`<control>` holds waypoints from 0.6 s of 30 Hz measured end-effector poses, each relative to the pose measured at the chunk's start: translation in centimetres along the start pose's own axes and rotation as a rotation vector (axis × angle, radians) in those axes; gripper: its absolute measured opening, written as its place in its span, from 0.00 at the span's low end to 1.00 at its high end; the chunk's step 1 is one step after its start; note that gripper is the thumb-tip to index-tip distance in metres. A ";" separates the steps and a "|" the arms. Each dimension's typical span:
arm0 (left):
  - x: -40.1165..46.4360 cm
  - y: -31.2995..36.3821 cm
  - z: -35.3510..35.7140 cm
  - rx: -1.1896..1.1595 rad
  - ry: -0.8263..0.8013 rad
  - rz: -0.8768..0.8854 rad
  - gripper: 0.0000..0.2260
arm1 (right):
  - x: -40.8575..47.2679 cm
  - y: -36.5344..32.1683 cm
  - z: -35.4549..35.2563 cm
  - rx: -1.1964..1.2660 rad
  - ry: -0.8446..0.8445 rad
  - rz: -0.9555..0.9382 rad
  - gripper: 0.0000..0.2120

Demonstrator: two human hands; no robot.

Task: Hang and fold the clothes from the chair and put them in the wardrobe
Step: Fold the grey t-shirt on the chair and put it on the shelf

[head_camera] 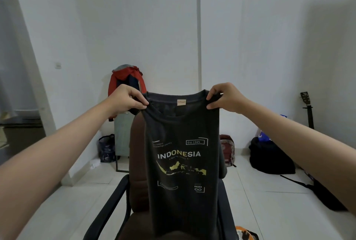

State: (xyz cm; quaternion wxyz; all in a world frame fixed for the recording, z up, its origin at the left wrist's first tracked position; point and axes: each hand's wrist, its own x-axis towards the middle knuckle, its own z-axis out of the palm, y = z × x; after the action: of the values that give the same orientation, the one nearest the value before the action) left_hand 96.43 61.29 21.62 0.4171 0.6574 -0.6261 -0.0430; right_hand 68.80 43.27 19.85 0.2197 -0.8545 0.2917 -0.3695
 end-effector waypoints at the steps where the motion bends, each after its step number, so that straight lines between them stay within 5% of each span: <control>1: 0.2 -0.1 -0.2 -0.012 -0.005 0.007 0.11 | 0.2 -0.1 0.1 0.011 -0.008 0.014 0.12; 4: 0.9 -0.7 -0.9 -0.071 -0.046 0.001 0.16 | 0.7 -0.3 0.5 0.044 -0.036 0.028 0.13; 12: 1.6 -0.6 -1.8 0.043 -0.166 -0.133 0.09 | 1.3 -1.5 1.4 0.164 -0.089 0.051 0.08; 18: 1.0 -1.1 -1.7 -0.079 -0.060 -0.136 0.08 | 1.6 -1.5 1.7 0.196 -0.094 0.063 0.08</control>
State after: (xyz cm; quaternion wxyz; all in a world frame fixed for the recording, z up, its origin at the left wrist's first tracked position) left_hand 98.46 61.12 22.56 0.4198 0.6797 -0.5902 -0.1156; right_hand 71.51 43.59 20.45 0.3270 -0.8357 0.2702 -0.3488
